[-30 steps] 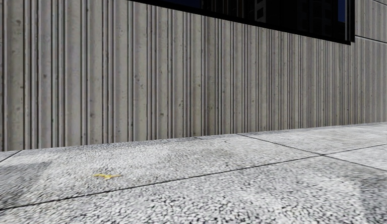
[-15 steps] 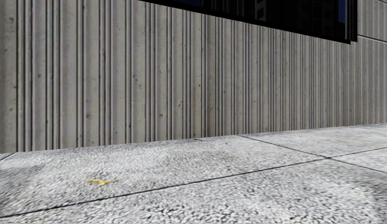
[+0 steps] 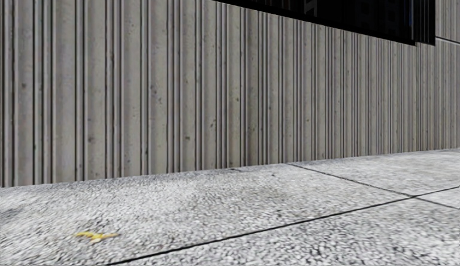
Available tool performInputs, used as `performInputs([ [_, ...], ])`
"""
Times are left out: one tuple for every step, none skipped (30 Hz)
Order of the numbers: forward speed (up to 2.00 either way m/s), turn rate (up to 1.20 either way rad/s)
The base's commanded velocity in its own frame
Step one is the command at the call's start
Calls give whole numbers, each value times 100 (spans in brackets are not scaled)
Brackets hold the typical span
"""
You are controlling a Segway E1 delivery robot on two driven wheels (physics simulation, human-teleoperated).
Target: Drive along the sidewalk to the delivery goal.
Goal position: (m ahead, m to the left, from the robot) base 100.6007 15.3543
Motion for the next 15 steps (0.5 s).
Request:
performInputs([
  [87, -19],
  [87, -19],
  [99, -25],
  [107, -30],
  [109, -35],
  [110, -47],
  [110, -47],
  [111, -56],
  [111, -59],
  [113, -60],
  [121, -60],
  [121, -60],
  [133, -60],
  [143, -60],
  [148, -60],
])
